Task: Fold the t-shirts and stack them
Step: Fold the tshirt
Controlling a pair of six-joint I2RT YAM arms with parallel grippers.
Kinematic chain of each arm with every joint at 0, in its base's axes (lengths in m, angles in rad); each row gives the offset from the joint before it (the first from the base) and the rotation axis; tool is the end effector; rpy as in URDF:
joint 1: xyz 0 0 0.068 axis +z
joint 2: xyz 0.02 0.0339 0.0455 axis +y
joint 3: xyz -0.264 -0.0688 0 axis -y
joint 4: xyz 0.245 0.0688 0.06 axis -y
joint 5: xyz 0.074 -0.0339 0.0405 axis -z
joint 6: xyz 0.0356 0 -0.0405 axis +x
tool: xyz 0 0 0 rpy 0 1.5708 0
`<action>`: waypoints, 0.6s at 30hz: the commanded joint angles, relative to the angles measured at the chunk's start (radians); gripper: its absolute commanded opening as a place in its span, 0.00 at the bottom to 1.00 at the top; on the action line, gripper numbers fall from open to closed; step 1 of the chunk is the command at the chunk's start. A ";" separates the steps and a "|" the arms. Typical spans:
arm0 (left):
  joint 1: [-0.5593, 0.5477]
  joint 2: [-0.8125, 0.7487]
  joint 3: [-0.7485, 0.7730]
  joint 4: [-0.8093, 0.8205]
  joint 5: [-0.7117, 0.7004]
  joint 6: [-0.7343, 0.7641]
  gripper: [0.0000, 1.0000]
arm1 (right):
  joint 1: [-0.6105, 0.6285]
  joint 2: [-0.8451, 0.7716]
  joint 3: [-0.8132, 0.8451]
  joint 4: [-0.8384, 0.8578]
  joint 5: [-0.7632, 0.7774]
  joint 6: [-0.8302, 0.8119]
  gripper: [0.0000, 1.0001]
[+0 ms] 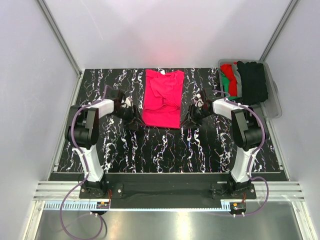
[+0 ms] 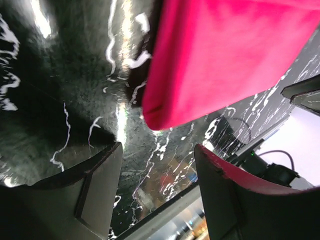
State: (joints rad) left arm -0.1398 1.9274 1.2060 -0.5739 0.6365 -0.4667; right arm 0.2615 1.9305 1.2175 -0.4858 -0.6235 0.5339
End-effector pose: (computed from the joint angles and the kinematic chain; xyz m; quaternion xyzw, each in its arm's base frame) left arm 0.3572 -0.0716 0.1454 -0.1107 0.9352 -0.3347 0.0319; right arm 0.3568 0.1170 0.1499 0.0708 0.9344 0.3461 0.0455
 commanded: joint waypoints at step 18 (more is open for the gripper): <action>-0.023 0.085 0.086 0.077 0.048 -0.046 0.56 | 0.061 0.078 0.034 0.096 -0.024 0.106 0.46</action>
State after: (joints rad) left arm -0.1562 1.9884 1.2484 -0.5220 0.6735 -0.5095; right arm 0.3153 2.0171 1.2236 -0.4080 -0.6483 0.6277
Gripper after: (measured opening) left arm 0.570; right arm 0.454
